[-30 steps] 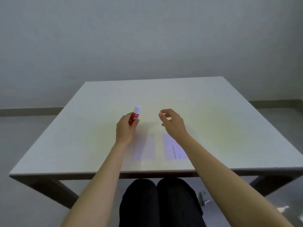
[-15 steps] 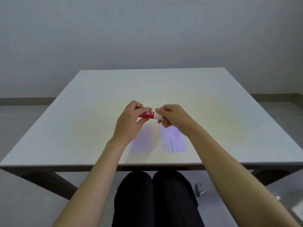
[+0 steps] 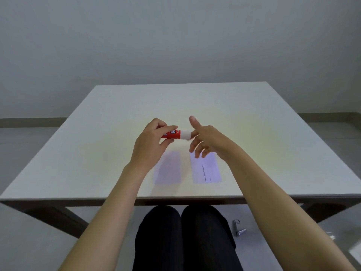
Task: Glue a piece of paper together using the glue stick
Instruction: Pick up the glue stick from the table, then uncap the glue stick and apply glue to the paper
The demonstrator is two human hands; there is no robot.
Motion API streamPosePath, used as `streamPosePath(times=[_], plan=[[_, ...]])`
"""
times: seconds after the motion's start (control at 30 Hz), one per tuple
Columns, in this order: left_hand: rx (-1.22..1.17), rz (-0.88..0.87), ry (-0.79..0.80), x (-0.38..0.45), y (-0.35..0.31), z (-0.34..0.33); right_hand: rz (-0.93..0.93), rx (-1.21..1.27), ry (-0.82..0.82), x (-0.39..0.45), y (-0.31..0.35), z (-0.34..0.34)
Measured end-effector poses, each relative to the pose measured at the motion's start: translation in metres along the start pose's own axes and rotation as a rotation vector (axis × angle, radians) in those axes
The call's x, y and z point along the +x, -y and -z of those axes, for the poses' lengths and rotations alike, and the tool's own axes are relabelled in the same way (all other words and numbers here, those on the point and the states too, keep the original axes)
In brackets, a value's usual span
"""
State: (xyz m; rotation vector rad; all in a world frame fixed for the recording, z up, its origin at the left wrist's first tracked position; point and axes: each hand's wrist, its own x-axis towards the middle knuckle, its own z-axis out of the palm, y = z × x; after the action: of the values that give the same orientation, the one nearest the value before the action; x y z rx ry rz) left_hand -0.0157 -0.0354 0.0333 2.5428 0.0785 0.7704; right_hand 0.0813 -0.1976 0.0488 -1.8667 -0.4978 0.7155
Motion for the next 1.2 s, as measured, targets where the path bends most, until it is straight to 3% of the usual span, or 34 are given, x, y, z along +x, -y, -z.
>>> streamPosePath(times=[0.13,0.2,0.3,0.37,0.5,0.63,0.73,0.93,1.2], plan=[[0.022,0.002,-0.012,0.000,-0.001,-0.002,0.145,0.097,-0.040,0.001,-0.007,-0.002],[0.026,0.022,-0.017,0.002,0.001,-0.002,0.119,0.204,0.013,-0.001,-0.008,0.002],[0.034,0.007,-0.009,0.003,-0.001,-0.003,-0.012,0.166,0.015,-0.003,-0.003,-0.002],[0.047,-0.010,-0.003,0.005,-0.003,-0.005,0.052,0.146,-0.009,-0.001,-0.003,-0.006],[-0.033,0.129,0.061,0.005,0.000,-0.003,0.267,0.168,-0.132,0.003,-0.008,0.000],[-0.260,0.368,0.040,-0.008,0.016,0.003,0.202,0.251,-0.413,0.010,-0.026,0.027],[-0.425,0.553,-0.056,-0.015,0.026,0.007,0.108,-0.064,-0.619,0.017,-0.048,0.050],[-0.779,0.603,-0.133,-0.010,0.018,0.007,0.167,-0.575,-0.579,0.022,-0.069,0.048],[-1.088,0.705,-0.266,-0.007,0.010,0.005,0.115,-0.734,-0.543,0.013,-0.071,0.049]])
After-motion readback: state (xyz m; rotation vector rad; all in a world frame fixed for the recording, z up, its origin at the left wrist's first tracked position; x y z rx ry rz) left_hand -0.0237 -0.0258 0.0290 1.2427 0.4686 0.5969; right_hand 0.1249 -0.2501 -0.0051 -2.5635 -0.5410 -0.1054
